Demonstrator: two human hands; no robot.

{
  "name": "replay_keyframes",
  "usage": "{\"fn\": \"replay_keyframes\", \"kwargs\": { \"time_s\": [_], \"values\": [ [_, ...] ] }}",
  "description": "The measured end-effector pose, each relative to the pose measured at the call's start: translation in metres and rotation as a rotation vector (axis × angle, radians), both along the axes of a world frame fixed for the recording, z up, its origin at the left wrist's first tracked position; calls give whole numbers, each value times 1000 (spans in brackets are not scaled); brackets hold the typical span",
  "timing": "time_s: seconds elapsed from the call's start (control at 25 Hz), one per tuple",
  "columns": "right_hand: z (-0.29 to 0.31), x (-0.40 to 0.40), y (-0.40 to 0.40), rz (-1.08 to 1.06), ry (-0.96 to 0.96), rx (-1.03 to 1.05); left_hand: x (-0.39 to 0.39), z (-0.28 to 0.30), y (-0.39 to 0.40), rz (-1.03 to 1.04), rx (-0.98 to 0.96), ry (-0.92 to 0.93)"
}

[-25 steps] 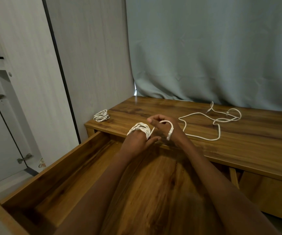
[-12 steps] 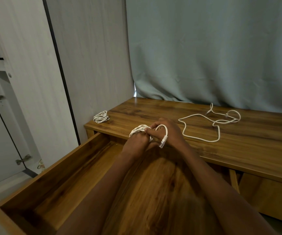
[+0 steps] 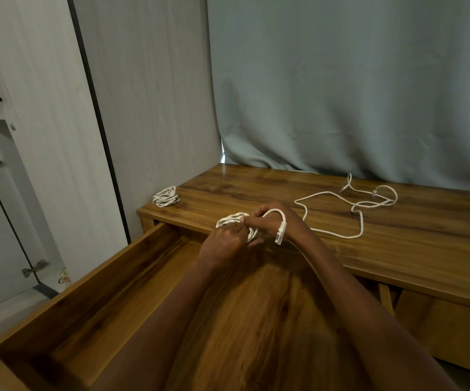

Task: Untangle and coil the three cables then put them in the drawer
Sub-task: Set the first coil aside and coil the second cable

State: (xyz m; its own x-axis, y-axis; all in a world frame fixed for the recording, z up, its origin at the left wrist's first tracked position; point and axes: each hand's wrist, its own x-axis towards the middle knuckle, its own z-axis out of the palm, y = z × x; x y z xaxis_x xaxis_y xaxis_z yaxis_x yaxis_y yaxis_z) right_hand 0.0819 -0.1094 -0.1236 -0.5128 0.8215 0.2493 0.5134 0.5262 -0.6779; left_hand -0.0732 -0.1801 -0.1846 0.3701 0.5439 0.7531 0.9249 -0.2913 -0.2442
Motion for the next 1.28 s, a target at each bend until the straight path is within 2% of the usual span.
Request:
{"fn": "replay_keyframes", "kwargs": {
  "time_s": [0.24,0.32,0.56,0.76,0.84,0.96,1.12,1.2,1.28],
  "values": [
    [0,2,-2,23,-142,96,8,-12,5,-19,-47,59],
    [1,7,-2,6,-191,150,12,-15,9,-38,-3,59],
    [3,14,4,-97,-176,63,7,-7,8,-13,109,102],
    [9,17,-6,107,21,-163,6,7,-2,-42,6,-185],
    [8,15,-9,81,185,-324,5,13,-6,-51,-138,-362],
    [-5,13,-3,89,272,-450,1,24,-7,-118,-415,-651],
    [-10,16,3,207,528,-437,-5,26,-6,-249,-590,-986],
    [-7,14,-1,216,640,-365,-5,28,-8,-283,-697,-1097],
    [-5,8,-7,199,660,-215,-5,32,-10,-337,-825,-1200]
  ]
}}
